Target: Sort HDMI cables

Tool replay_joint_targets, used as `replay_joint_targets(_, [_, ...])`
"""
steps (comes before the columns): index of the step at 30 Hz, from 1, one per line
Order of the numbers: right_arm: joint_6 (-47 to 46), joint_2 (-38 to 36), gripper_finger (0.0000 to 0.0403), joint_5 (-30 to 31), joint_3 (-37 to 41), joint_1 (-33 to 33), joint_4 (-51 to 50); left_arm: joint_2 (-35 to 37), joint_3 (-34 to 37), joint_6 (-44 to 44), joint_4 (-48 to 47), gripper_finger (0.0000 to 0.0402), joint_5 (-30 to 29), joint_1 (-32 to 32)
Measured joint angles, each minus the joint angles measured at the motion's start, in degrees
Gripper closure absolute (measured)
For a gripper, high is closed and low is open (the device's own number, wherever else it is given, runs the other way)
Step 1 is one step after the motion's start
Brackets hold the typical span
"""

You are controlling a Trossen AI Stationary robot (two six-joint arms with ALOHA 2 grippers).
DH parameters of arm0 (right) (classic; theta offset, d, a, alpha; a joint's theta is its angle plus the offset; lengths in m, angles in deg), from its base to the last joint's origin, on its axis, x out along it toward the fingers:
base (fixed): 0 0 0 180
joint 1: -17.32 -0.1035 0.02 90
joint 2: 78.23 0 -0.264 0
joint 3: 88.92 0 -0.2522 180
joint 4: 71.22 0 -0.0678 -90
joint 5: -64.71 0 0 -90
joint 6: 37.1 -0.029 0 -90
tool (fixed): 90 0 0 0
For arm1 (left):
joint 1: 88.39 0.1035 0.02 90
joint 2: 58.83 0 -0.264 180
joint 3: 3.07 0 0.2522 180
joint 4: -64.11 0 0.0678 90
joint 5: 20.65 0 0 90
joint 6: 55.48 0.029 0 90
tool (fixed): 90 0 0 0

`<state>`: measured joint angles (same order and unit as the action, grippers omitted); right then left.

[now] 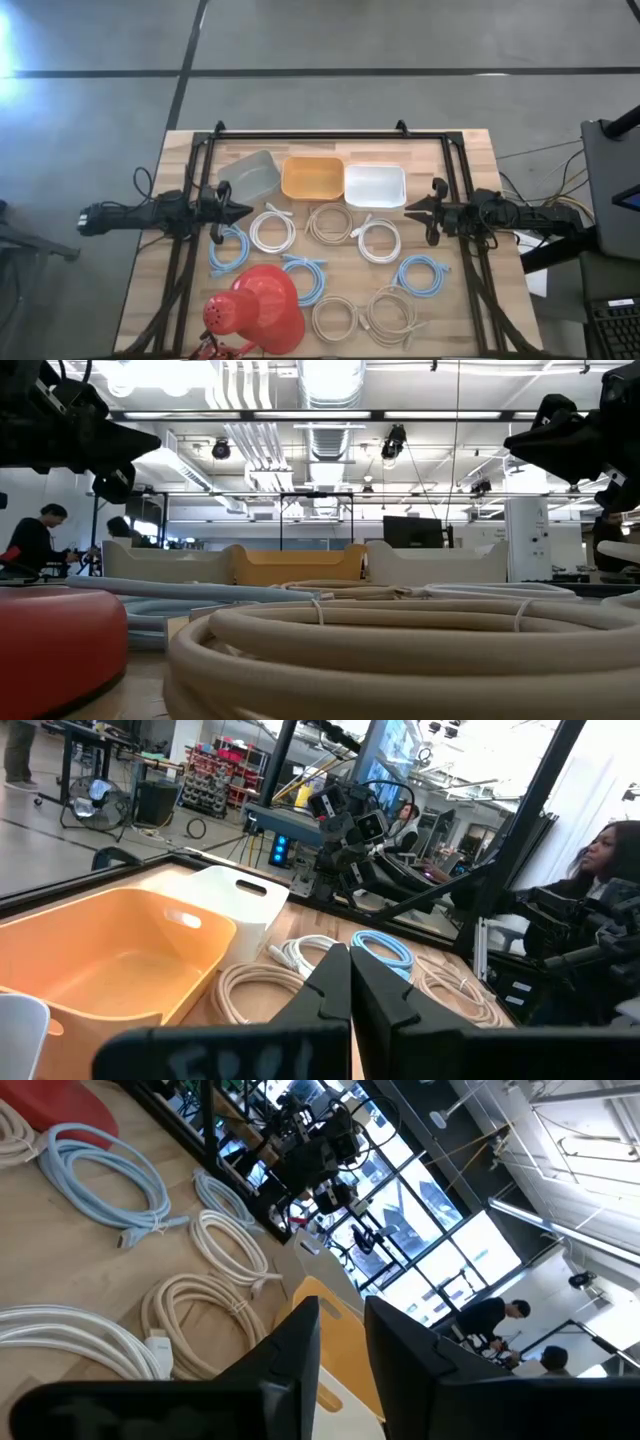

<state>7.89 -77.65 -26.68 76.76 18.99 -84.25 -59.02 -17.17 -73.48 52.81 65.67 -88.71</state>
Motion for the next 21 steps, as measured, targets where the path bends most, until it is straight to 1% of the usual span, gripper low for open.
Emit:
replay_joint_targets(8, [0.00,-0.02,0.0335,0.01,0.00,0.00,0.01,-0.02,0.00,-0.02,0.00,0.0401,0.02,0.02])
replay_joint_targets(21, [0.00,0.00,0.0321,0.01,0.00,-0.01,-0.01,0.00,0.00,0.00,0.00,0.0401,0.02,0.02])
